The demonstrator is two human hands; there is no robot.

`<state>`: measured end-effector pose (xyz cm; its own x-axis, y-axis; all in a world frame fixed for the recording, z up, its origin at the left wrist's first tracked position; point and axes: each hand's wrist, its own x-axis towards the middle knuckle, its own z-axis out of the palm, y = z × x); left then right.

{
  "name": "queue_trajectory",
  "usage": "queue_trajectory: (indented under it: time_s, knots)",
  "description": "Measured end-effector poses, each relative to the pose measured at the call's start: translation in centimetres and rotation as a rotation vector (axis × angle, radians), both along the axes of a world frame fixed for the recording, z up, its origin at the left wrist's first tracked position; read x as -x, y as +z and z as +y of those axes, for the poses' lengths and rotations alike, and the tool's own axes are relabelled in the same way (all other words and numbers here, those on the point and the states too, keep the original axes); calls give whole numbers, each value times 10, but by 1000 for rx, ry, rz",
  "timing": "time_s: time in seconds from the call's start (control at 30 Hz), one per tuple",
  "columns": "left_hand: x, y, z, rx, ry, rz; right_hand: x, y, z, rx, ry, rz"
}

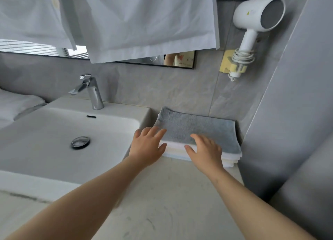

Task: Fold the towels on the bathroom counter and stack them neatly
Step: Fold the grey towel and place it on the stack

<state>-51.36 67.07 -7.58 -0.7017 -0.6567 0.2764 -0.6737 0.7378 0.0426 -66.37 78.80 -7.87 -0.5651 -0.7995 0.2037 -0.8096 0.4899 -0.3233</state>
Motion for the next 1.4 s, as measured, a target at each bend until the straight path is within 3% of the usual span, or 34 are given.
queue_trajectory:
  time_s: [0.43, 0.6, 0.73, 0.9, 1.27, 1.33, 1.4]
  knots:
    - [-35, 0, 10, 38, 55, 23, -30, -2, -7, -8, 93, -16]
    - [-24, 1, 16, 35, -81, 146, -15, -8, 2, -32, 64, -45]
    - [0, -7, 9, -34, -90, 90, 9, -12, 8, -51, 17, -56]
    - [33, -12, -12, -108, -22, 83, 49, -21, 9, -81, -81, -87]
    - [83, -41, -79, -559, 292, -11, 126, -46, -3, -110, -458, -224]
    - [85, -43, -85, -564, 350, 34, 134, -49, -3, -84, -518, -255]
    - [85, -42, -88, -435, 402, 40, 141, -51, -3, -58, -560, -237]
